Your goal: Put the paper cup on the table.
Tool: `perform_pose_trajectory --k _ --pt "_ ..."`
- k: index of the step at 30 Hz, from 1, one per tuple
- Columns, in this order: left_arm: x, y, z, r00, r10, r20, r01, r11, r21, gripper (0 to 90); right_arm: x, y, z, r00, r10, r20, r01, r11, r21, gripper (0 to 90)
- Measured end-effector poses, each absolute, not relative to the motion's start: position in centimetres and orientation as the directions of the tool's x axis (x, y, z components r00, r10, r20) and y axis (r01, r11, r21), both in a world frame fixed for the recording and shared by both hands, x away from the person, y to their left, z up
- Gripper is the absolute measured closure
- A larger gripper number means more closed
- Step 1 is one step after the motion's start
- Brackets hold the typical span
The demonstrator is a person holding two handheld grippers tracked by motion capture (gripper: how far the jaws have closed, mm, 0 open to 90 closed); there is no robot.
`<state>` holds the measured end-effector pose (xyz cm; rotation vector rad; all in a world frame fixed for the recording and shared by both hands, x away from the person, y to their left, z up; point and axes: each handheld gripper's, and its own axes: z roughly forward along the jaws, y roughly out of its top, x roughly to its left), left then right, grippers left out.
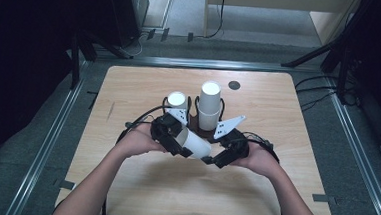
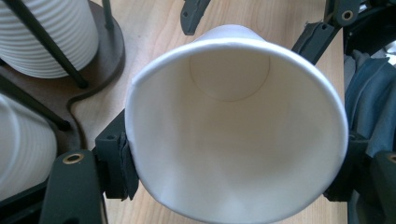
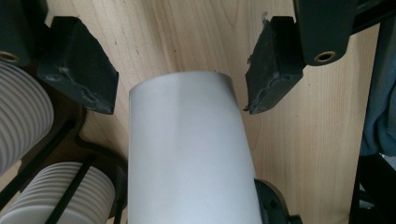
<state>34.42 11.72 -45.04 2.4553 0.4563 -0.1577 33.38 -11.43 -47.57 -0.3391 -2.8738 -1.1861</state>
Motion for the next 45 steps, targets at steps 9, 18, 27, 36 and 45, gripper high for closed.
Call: perform_pose_trajectory --k 9,18,27,36,45 --pt "34.3 10.5 -45.8 0.935 0.289 -0.204 0.354 -0.787 0.505 24.0 33.2 -10.5 -48.4 -0.98 0.175 0.093 0.191 0.712 0.676 25.5" --pt "34.0 9.5 -46.0 0.932 0.288 -0.219 0.36 -0.794 0.49 21.5 33.1 -9.5 -49.0 -0.983 0.155 0.099 0.181 0.731 0.658 31.3" --pt "33.8 10.2 -45.5 0.933 0.304 -0.195 0.359 -0.721 0.593 7.1 33.3 -10.2 -48.5 -0.983 0.161 0.088 0.178 0.71 0.682 32.4" --pt "33.6 11.3 -45.3 0.916 0.351 -0.194 0.381 -0.613 0.692 3.9 33.6 -11.2 -47.5 -0.975 0.194 0.11 0.212 0.653 0.727 32.3" --pt "33.2 11.3 -45.3 0.901 0.358 -0.245 0.408 -0.505 0.761 4.2 33.5 -11.1 -47.2 -0.973 0.191 0.133 0.225 0.621 0.751 32.3"
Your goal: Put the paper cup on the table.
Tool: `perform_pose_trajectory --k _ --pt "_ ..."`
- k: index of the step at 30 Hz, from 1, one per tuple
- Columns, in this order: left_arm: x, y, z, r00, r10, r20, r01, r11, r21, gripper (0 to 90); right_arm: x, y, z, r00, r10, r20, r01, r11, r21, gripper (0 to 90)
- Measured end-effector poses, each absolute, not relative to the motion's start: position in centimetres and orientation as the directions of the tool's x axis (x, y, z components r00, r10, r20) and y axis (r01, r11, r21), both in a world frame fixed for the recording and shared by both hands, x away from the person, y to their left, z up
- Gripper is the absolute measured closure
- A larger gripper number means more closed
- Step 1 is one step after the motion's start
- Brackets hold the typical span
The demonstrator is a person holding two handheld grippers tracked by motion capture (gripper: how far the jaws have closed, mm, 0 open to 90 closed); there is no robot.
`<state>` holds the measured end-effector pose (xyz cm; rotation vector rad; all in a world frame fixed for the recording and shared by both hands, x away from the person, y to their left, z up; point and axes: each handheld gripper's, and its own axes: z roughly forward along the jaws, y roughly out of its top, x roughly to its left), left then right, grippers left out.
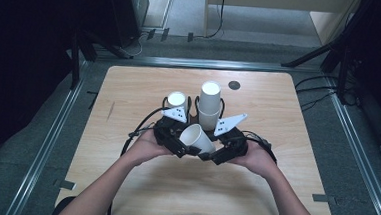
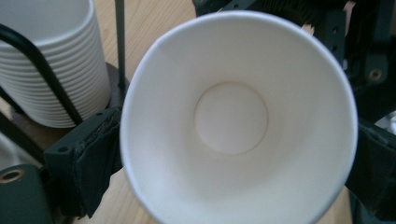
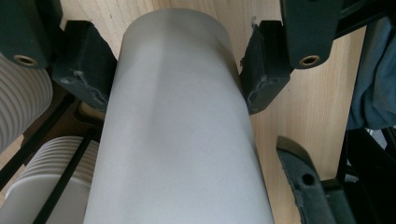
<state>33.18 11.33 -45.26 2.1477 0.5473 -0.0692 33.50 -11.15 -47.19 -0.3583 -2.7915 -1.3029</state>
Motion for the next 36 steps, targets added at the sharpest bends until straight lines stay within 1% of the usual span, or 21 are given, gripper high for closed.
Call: perform_pose_trajectory --k 2,3,5,6,13,23,26,30,36 --pt "33.17 11.42 -45.24 0.897 0.353 -0.265 0.415 -0.47 0.779 11.5 33.49 -11.09 -47.2 -0.972 0.192 0.133 0.226 0.619 0.752 32.2" --pt "33.2 11.47 -45.21 0.891 0.357 -0.28 0.426 -0.45 0.785 13.4 33.5 -11.09 -47.18 -0.972 0.194 0.136 0.229 0.617 0.753 32.2" --pt "33.39 11.62 -45.19 0.884 0.353 -0.306 0.443 -0.428 0.787 14.5 33.46 -11.11 -47.09 -0.971 0.198 0.137 0.232 0.609 0.758 32.2" --pt "33.41 11.67 -45.19 0.882 0.357 -0.307 0.446 -0.426 0.787 16.6 33.47 -11.12 -47.04 -0.97 0.197 0.142 0.234 0.605 0.761 32.2" --pt "33.23 11.59 -44.93 0.887 0.372 -0.272 0.427 -0.441 0.79 22.4 33.49 -11.08 -47.02 -0.969 0.203 0.139 0.236 0.603 0.763 32.2" --pt "33.28 11.52 -44.8 0.893 0.368 -0.258 0.417 -0.463 0.782 24.9 33.49 -11.04 -47.12 -0.968 0.208 0.142 0.241 0.607 0.757 31.1" --pt "33.33 11.6 -44.72 0.892 0.371 -0.256 0.418 -0.465 0.781 24.8 33.48 -10.97 -47.09 -0.965 0.219 0.142 0.248 0.602 0.759 27.8" --pt "33.26 11.74 -44.51 0.897 0.385 -0.22 0.398 -0.483 0.78 24.9 33.48 -10.9 -47.19 -0.961 0.245 0.132 0.258 0.609 0.75 24.6" --pt "33.37 12.0 -44.31 0.904 0.386 -0.185 0.381 -0.529 0.758 24.8 33.43 -10.99 -47.1 -0.961 0.241 0.133 0.256 0.608 0.751 23.2"
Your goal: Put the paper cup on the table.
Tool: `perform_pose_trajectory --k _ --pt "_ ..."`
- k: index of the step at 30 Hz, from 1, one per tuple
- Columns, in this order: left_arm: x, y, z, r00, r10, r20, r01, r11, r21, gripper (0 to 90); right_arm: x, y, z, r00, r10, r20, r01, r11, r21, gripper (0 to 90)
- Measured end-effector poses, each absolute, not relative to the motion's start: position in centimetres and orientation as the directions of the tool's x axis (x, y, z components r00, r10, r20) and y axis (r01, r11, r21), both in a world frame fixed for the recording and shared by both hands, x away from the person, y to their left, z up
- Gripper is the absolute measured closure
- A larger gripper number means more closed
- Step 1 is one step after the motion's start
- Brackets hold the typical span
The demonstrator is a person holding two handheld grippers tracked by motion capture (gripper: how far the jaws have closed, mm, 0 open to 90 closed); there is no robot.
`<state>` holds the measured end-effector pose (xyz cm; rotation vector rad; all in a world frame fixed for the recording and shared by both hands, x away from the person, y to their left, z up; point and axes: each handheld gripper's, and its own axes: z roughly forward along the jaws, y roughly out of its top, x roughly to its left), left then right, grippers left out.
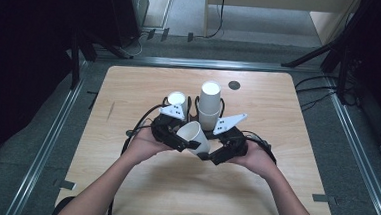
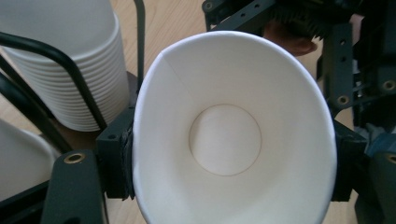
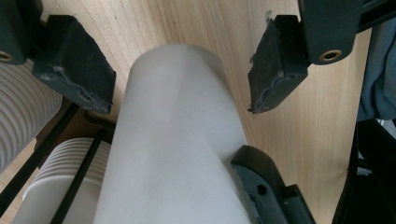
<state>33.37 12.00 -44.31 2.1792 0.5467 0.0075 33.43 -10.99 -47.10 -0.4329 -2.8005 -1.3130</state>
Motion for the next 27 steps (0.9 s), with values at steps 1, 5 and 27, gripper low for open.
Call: perform_pose_trajectory --k 1,5,27 --pt "33.4 12.0 -44.3 0.904 0.387 -0.181 0.38 -0.535 0.755 24.8 33.4 -11.0 -47.1 -0.961 0.242 0.133 0.256 0.607 0.752 22.9" --pt "33.6 12.2 -44.4 0.905 0.39 -0.168 0.381 -0.573 0.725 24.7 33.4 -11.3 -46.9 -0.96 0.251 0.127 0.258 0.603 0.755 22.4" --pt "33.6 12.2 -45.7 0.922 0.38 -0.073 0.348 -0.732 0.586 24.4 33.6 -13.1 -47.2 -0.934 0.345 0.095 0.297 0.599 0.743 22.3"
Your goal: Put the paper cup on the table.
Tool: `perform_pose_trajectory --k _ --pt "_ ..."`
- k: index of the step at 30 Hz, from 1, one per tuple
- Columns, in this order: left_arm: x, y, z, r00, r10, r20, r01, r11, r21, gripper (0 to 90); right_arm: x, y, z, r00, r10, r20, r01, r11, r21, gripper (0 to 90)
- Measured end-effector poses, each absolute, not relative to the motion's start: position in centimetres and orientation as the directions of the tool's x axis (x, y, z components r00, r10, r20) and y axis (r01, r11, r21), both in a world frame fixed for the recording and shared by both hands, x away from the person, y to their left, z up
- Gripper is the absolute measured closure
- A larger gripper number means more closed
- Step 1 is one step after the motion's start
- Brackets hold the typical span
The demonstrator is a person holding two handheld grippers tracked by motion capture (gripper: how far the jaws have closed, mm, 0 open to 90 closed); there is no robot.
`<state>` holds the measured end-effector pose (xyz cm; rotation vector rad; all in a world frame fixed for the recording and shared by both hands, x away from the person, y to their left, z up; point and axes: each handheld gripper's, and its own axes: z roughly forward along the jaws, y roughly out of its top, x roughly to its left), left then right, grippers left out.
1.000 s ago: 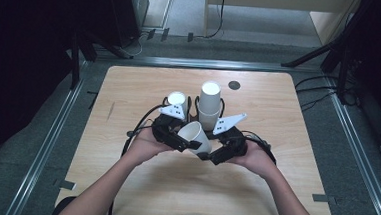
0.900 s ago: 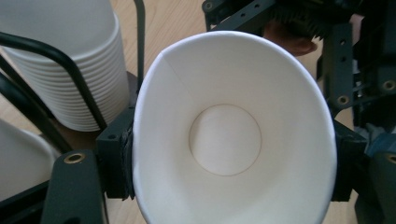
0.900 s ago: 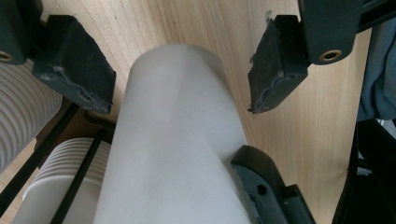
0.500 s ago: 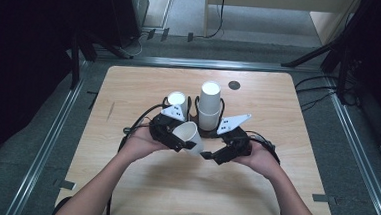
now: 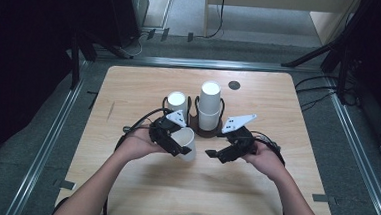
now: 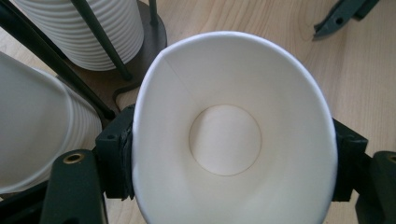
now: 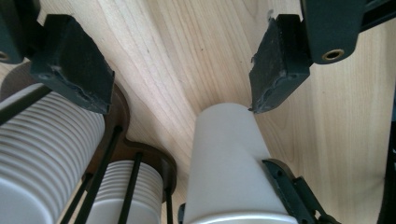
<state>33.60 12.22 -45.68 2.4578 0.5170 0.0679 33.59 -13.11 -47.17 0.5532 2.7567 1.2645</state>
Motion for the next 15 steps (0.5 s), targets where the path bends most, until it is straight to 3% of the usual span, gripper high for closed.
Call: perform_pose_trajectory --k 15 --pt "33.9 13.8 -45.8 0.917 0.392 -0.076 0.363 -0.738 0.569 24.4 33.7 -14.4 -47.0 -0.926 0.37 0.079 0.3 0.592 0.748 22.3"
